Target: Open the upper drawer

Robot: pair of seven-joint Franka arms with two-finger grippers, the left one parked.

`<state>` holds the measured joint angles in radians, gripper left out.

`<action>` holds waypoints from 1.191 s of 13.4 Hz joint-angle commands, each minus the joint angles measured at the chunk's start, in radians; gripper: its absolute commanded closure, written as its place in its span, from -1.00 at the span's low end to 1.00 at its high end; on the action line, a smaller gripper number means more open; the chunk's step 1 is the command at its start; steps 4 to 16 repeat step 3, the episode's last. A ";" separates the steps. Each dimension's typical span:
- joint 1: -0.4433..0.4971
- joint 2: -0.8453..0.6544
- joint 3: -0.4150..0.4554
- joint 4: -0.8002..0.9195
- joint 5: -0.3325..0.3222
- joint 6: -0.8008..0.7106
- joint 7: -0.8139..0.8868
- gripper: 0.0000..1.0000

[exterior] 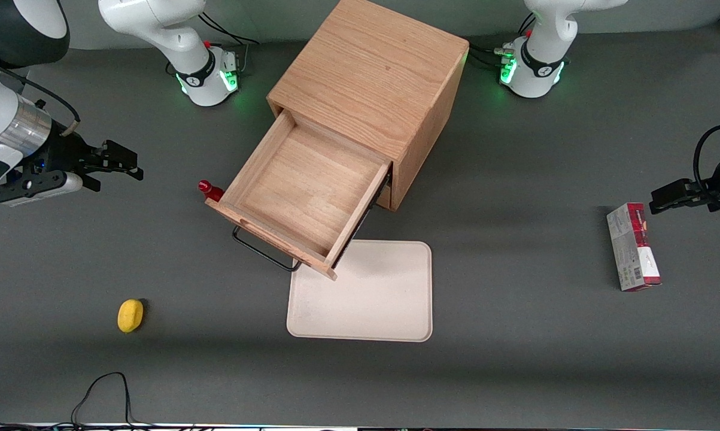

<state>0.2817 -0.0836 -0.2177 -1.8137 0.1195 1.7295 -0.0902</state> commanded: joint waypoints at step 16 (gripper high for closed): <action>-0.180 0.002 0.192 0.056 -0.038 -0.077 0.003 -1.00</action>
